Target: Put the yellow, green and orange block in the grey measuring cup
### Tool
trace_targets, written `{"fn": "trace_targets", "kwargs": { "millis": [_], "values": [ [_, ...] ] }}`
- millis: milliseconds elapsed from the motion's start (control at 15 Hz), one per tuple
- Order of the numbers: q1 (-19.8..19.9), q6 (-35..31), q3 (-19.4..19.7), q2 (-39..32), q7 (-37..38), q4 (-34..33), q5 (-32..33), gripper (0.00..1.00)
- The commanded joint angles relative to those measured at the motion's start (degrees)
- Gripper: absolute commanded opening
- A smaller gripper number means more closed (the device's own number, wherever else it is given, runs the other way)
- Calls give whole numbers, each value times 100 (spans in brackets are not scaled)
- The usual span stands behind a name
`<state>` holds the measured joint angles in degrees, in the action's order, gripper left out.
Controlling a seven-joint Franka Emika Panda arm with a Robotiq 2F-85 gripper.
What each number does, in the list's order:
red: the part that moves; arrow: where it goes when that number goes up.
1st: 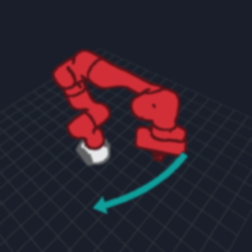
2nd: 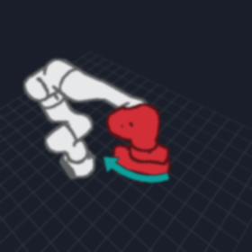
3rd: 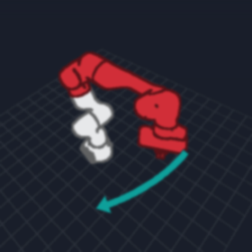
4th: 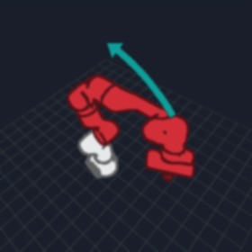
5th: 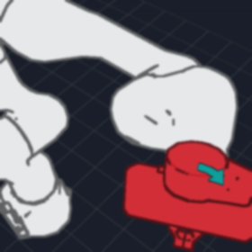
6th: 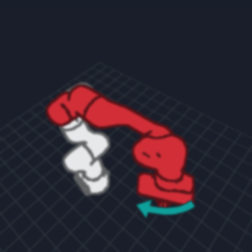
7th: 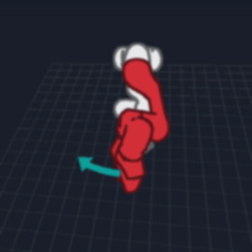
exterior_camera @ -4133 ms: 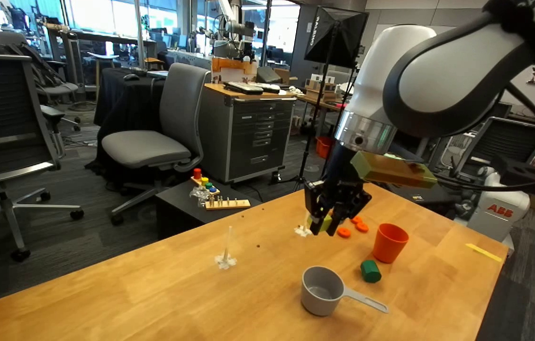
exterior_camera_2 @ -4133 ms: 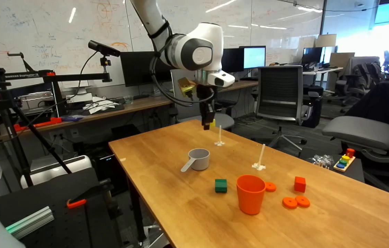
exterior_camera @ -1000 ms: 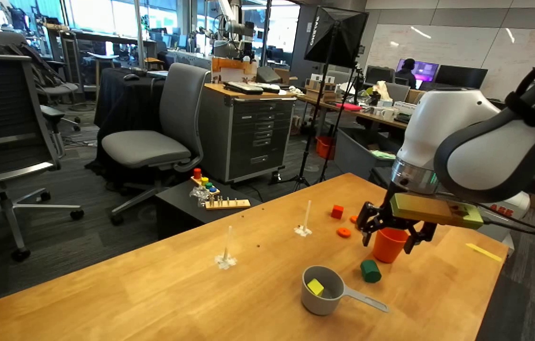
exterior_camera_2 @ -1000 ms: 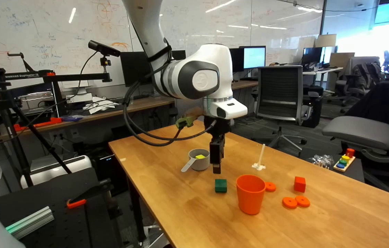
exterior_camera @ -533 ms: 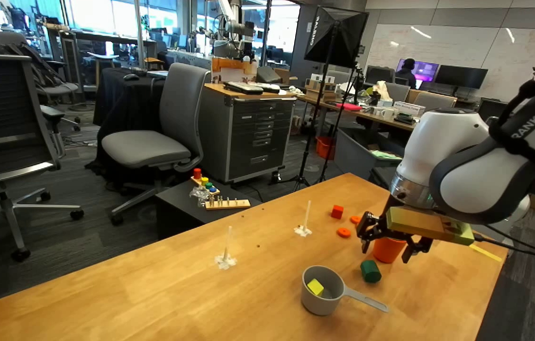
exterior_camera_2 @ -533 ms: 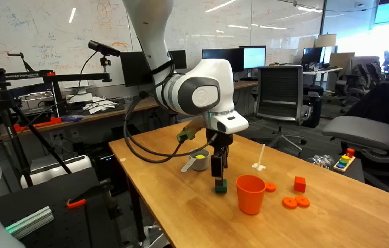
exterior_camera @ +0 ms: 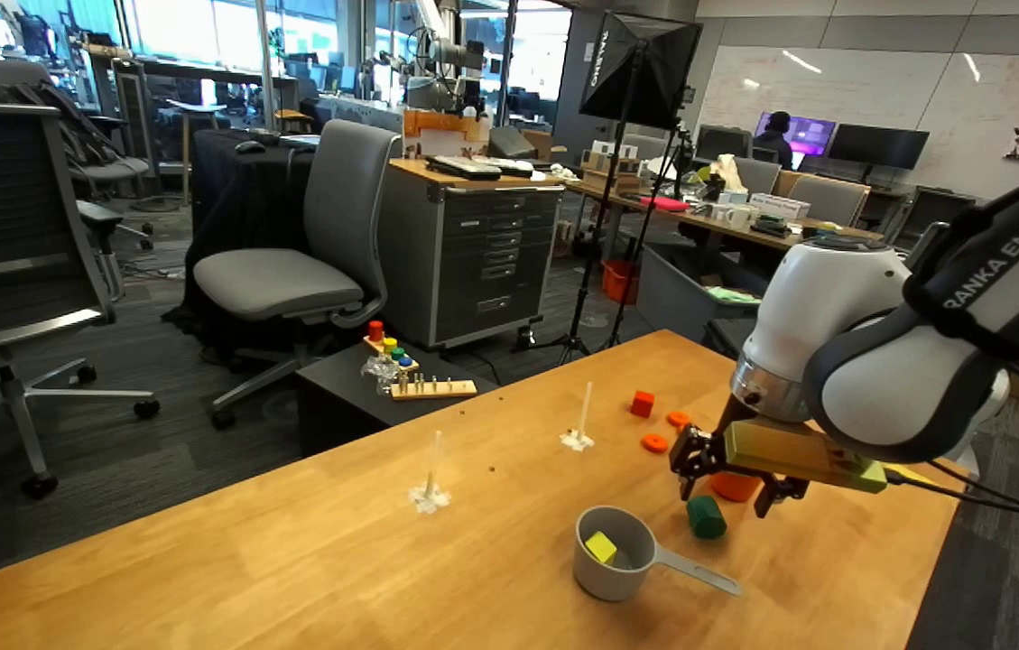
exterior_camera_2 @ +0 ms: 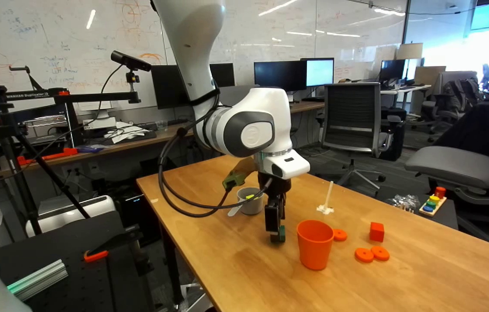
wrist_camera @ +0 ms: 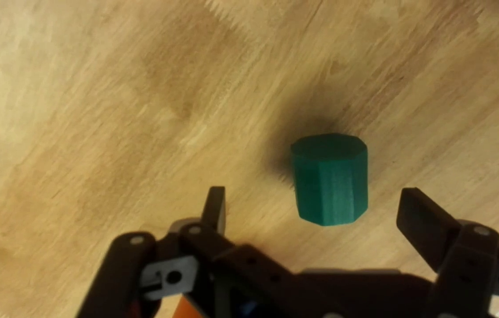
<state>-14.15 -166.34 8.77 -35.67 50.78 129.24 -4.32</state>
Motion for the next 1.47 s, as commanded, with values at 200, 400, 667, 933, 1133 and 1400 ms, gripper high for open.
{"fn": "trace_targets", "kwargs": {
  "millis": [200,400,667,933,1133,1400],
  "values": [
    [-58,-146,-52,-377,-363,-353,-60,71],
    [-33,-162,-65,-483,-512,-458,-101,53],
    [505,51,-605,-251,-878,-495,-438,22],
    [812,166,-1235,316,-1388,-564,-871,17],
    [875,275,-1666,784,-1695,-538,-1192,17],
    [864,487,-2113,1074,-2043,-554,-1741,17]
  ]
}}
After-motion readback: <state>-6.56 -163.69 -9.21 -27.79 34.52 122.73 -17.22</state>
